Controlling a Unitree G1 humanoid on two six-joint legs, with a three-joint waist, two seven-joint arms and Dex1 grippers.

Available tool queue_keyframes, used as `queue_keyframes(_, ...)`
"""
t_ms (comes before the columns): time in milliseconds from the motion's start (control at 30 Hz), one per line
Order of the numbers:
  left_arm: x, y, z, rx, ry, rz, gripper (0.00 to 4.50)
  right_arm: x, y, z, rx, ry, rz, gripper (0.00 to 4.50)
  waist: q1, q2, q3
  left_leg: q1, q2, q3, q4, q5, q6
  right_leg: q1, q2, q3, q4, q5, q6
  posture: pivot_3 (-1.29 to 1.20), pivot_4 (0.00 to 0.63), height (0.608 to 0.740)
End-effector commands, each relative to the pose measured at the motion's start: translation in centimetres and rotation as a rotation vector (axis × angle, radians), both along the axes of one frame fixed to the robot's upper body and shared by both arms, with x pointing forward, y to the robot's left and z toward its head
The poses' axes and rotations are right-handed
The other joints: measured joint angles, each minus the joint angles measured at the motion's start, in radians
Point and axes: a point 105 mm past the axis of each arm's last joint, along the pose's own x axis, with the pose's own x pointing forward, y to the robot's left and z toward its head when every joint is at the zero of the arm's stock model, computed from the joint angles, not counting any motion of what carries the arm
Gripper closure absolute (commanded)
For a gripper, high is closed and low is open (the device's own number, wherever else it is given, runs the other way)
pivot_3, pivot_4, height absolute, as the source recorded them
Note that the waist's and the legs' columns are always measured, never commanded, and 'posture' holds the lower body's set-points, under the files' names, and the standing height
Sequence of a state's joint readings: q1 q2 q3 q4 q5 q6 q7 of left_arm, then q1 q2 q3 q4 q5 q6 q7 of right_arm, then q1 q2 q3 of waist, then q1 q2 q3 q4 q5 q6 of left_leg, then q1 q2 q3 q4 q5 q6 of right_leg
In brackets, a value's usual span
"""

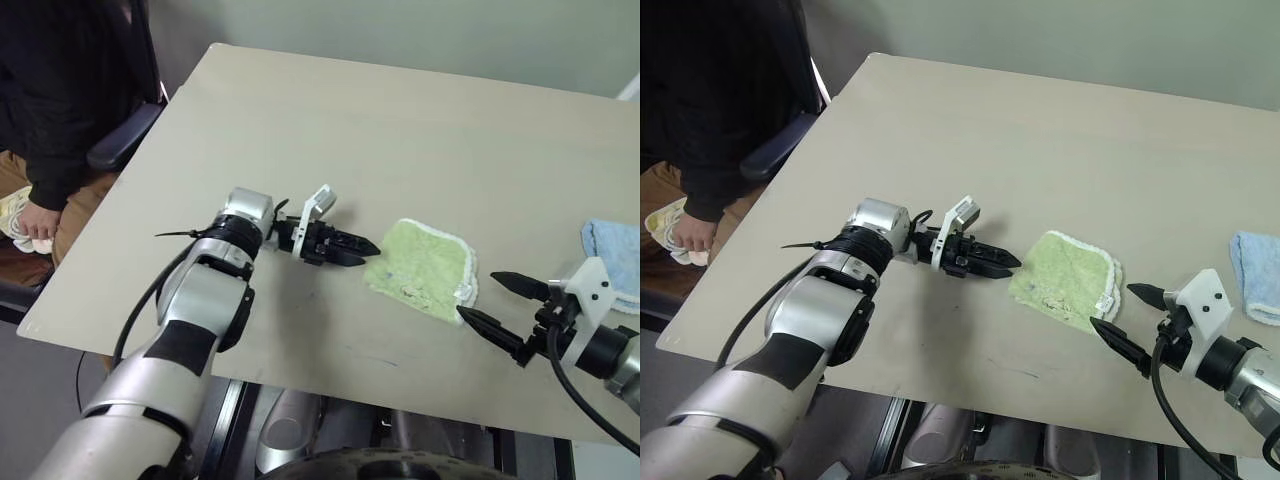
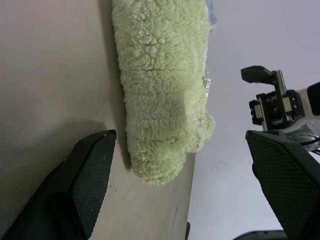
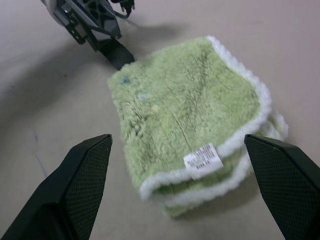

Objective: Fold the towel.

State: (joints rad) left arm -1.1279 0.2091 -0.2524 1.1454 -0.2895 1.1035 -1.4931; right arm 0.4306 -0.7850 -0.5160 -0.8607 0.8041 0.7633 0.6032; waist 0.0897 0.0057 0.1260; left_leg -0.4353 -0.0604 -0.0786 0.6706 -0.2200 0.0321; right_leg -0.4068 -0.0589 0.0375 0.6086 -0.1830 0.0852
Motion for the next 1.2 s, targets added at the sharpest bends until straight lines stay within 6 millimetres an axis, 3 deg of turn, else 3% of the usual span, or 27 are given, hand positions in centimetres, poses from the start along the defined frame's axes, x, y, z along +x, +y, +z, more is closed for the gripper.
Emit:
queue_keyframes(33, -0.5, -1.8, -0.4, -0.015, 0.018, -0.019, 0.00, -0.2, 0.2, 0.6, 0.000, -0.028, 0.000, 0.02, 0.005, 0.000, 0.000, 0.000, -0.002, 0.000, 0.001, 0.000, 0.000, 0.001, 0.000, 0.003, 0.000, 0.000, 0.002, 0.00, 0.150, 0.733)
queue_keyframes(267, 0.3, -2.6, 0.2, 0.043, -0.075, -0.030, 0.00, 0.1, 0.3, 0.5, 0.002, -0.024, 0.000, 0.02, 0.008, 0.000, 0.000, -0.002, -0.018, 0.004, 0.001, 0.001, 0.011, 0.001, -0.010, 0.019, 0.000, -0.003, 0.019, 0.00, 0.150, 0.733)
queue_keyframes(467, 0.4, -3.8, 2.4, 0.011, -0.097, -0.053, 0.00, 0.2, 0.2, 0.3, 0.001, -0.017, -0.001, 0.02, 0.003, -0.002, 0.002, -0.005, -0.028, 0.005, 0.001, 0.003, 0.022, 0.000, -0.017, 0.023, -0.001, 0.000, 0.027, 0.00, 0.150, 0.733)
queue_keyframes(633, -0.1, -4.9, 3.6, -0.022, -0.059, -0.068, 0.00, 0.4, 0.3, 0.4, 0.013, -0.024, -0.003, 0.02, -0.009, -0.003, 0.003, -0.014, -0.028, 0.005, 0.002, 0.004, 0.019, -0.010, -0.018, 0.023, 0.000, 0.001, 0.031, 0.00, 0.150, 0.733)
queue_keyframes(967, -0.6, -5.2, 2.8, 0.051, -0.058, -0.094, 0.00, 0.5, 0.0, 0.4, 0.008, -0.024, -0.009, 0.02, -0.009, -0.003, 0.003, -0.020, -0.027, 0.007, 0.002, 0.010, 0.032, -0.017, -0.019, 0.023, 0.000, 0.002, 0.039, 0.00, 0.150, 0.733)
queue_keyframes(1200, 0.6, -3.7, 2.9, 0.134, -0.164, -0.092, 0.00, 0.4, -0.1, 0.2, 0.004, -0.014, -0.011, 0.02, -0.010, -0.003, 0.003, -0.019, -0.027, 0.007, 0.002, 0.010, 0.032, -0.017, -0.019, 0.023, 0.001, 0.003, 0.039, 0.00, 0.150, 0.733)
